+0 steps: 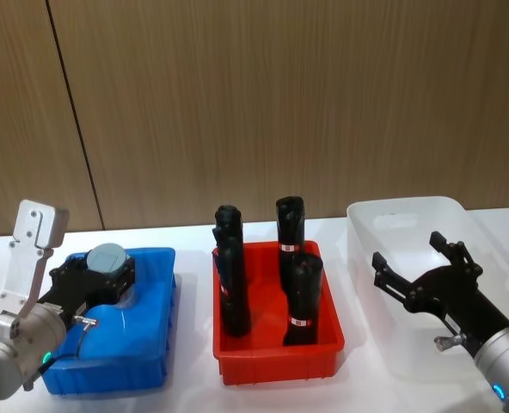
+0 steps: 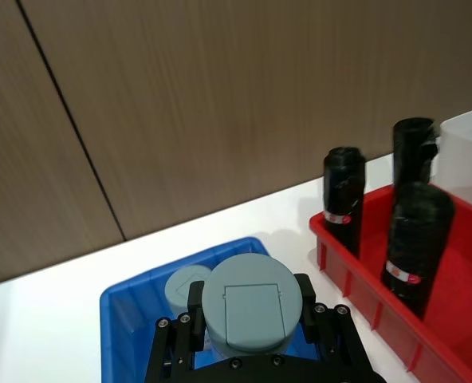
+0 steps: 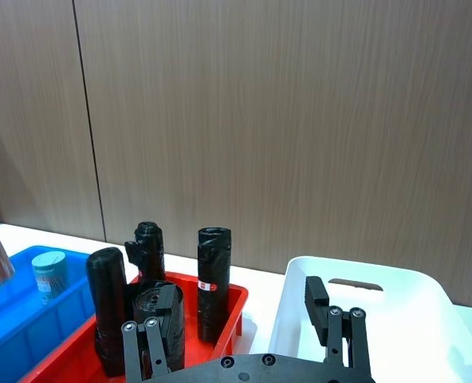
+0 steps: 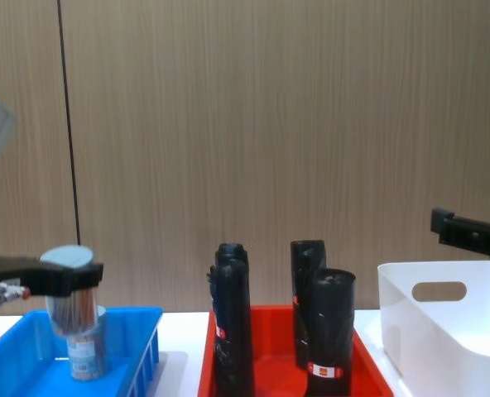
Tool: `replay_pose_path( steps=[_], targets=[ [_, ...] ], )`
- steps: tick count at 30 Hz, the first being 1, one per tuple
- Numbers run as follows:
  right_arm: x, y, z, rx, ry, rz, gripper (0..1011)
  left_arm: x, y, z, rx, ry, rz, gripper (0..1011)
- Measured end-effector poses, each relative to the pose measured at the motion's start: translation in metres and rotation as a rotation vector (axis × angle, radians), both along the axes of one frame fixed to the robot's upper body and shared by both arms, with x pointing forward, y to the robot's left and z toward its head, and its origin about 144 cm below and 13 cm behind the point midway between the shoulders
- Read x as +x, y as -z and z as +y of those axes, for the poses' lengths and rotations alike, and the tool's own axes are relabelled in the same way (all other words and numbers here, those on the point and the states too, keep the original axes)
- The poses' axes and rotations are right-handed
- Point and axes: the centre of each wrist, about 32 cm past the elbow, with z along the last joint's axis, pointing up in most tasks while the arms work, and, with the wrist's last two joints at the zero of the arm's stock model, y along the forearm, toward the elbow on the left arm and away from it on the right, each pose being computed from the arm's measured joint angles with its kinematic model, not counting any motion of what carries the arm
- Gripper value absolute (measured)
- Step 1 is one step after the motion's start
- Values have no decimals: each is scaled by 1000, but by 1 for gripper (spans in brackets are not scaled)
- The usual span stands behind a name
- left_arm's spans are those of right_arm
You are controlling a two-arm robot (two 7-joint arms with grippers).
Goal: Pick the cotton swabs from the blue box and place them into the white box.
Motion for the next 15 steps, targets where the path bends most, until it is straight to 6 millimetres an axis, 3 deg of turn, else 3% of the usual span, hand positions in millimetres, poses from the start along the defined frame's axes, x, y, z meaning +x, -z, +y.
replay_pose_path(
  steps=[15],
  targets=[
    [0,0,0,0,0,0,1002,-19,-29,8,11,199,-111,669]
  ],
)
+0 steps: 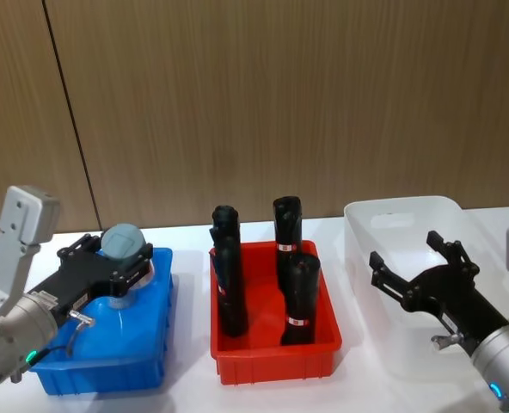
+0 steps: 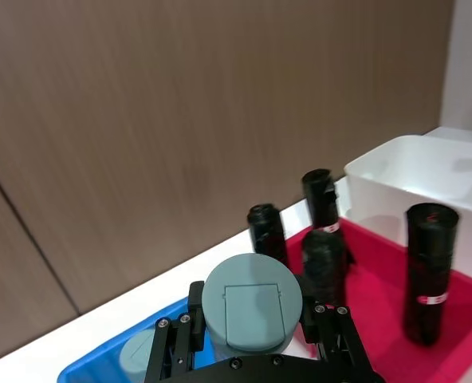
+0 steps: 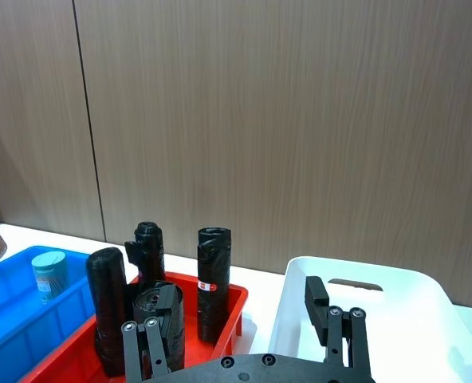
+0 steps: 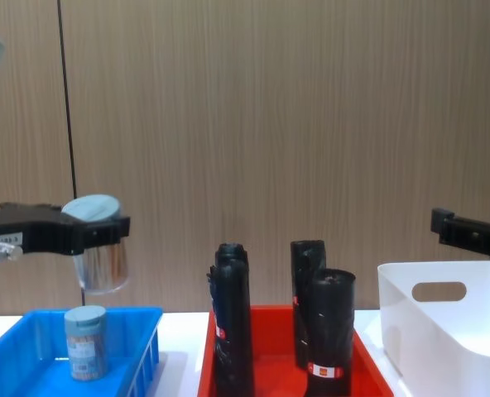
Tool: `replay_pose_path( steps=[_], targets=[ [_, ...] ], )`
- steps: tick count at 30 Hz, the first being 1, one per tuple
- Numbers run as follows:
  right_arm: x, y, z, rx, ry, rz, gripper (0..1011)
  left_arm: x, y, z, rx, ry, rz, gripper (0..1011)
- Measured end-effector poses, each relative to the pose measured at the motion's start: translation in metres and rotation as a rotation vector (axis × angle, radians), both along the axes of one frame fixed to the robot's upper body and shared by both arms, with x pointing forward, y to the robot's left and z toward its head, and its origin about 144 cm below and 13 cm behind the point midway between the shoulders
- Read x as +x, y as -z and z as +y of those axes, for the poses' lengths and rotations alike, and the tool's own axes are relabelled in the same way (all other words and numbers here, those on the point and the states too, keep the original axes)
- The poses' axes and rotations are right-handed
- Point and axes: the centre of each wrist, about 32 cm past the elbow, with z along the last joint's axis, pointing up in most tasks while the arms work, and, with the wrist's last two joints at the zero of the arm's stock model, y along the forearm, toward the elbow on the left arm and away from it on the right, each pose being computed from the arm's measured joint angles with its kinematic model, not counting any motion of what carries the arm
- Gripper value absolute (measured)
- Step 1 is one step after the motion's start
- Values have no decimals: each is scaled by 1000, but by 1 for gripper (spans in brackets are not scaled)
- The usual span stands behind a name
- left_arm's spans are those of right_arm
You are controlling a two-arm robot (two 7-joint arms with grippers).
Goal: Pick the cotton swabs from the blue box and place them into the white box.
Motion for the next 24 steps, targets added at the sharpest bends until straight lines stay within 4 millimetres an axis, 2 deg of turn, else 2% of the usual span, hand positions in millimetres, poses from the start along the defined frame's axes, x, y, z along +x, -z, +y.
replay_pose_path(
  steps=[14,24],
  targets=[
    [0,0,0,0,0,0,1002,2,-7,18,-54,218,-23,669],
    [0,0,0,0,0,0,1002,17,-8,31,-94,373,-11,669]
  ],
)
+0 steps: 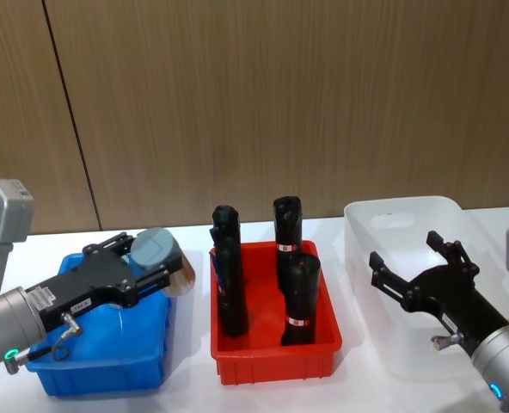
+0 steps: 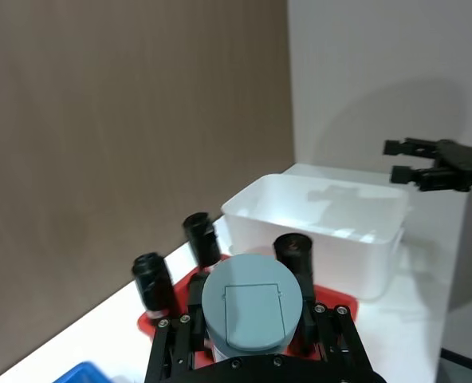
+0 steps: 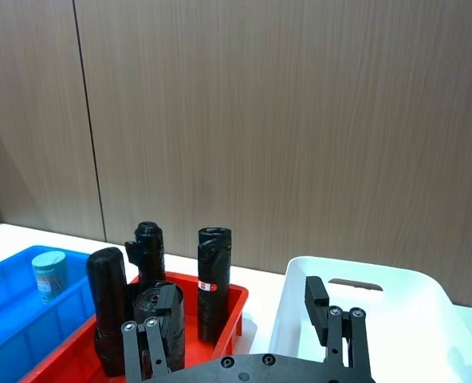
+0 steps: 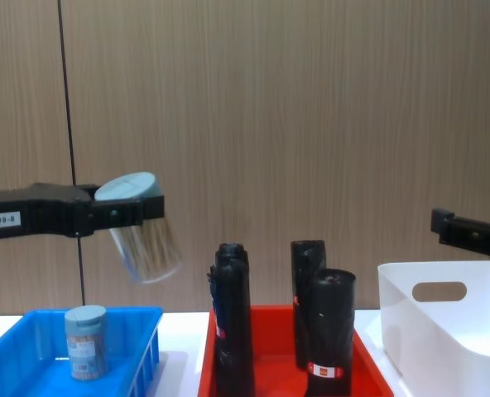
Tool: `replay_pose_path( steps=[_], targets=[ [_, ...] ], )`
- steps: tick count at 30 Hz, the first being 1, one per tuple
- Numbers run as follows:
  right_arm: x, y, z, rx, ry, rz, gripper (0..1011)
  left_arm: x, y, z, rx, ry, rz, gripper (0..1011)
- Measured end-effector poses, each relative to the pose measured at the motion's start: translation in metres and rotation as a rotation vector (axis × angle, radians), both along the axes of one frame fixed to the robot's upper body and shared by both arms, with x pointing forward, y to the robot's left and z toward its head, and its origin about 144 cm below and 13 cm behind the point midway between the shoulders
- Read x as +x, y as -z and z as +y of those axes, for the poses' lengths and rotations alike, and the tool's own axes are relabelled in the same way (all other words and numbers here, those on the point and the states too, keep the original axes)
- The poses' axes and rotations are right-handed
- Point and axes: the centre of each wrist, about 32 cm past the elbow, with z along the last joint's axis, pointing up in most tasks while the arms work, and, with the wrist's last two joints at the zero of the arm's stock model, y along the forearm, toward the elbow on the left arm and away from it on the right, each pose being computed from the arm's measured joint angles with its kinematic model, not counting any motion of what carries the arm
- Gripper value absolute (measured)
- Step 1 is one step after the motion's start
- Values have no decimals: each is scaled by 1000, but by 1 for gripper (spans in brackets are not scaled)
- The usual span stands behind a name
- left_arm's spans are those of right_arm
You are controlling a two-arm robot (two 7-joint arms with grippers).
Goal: Pick the cotton swabs from the blue box and place them into the white box.
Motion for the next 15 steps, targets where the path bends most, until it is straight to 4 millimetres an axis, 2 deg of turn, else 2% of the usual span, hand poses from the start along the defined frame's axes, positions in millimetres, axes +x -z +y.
replay_pose_path(
  steps=[15],
  targets=[
    [0,0,0,0,0,0,1002,23,1,-11,-75,187,22,669]
  ],
)
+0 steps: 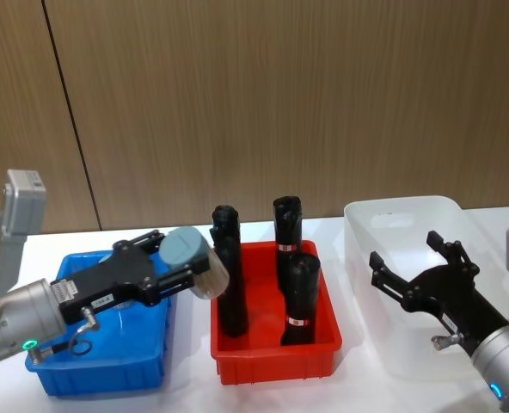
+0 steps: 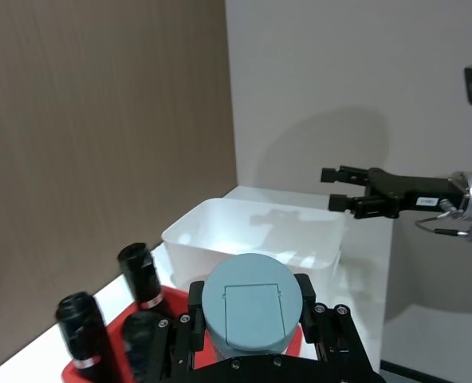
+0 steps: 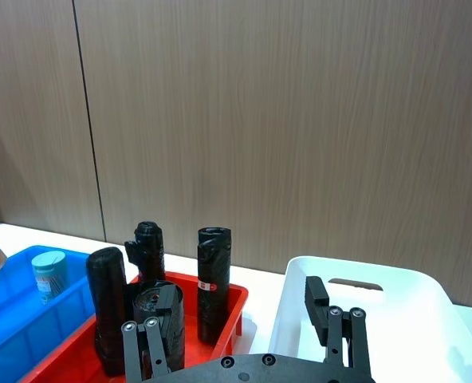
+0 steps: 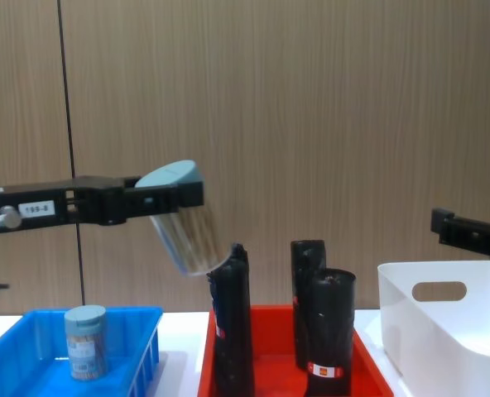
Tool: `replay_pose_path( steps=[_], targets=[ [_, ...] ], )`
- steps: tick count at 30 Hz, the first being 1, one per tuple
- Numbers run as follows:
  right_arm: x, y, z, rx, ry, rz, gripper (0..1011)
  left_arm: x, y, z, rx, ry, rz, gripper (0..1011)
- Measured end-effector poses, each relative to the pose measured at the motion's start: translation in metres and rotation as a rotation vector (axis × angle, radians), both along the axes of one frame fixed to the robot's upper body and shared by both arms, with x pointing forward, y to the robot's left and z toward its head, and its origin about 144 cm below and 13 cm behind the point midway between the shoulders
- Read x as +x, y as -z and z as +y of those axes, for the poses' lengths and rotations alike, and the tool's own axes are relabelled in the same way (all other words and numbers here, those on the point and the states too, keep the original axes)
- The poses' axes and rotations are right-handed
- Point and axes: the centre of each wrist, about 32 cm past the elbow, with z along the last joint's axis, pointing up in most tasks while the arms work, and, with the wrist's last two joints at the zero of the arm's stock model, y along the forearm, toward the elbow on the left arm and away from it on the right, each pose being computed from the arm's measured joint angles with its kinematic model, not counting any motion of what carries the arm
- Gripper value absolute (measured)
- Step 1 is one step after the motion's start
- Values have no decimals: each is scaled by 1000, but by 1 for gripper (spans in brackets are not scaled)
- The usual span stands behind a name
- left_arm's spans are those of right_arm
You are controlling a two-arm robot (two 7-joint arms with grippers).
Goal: Pick the cotton swabs from the blue box and place them into the white box.
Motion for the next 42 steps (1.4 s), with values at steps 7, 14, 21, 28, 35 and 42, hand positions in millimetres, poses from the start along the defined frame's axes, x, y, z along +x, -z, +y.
replay_pose_path(
  steps=[7,14,21,28,35,42],
  targets=[
    [0,0,0,0,0,0,1002,7,1,-9,-20,52,10,669],
    [0,0,0,0,0,0,1002,11,1,-16,-25,79,11,669],
    [0,0,0,0,0,0,1002,14,1,-20,-27,95,9,669],
    [0,0,0,0,-4,0,1002,15,2,-22,-27,105,8,669],
    [1,-2,0,-11,-42,-2,1002,16,2,-24,-27,110,7,669],
    [3,-5,0,-32,-113,5,1002,16,2,-24,-27,113,6,669]
  ],
)
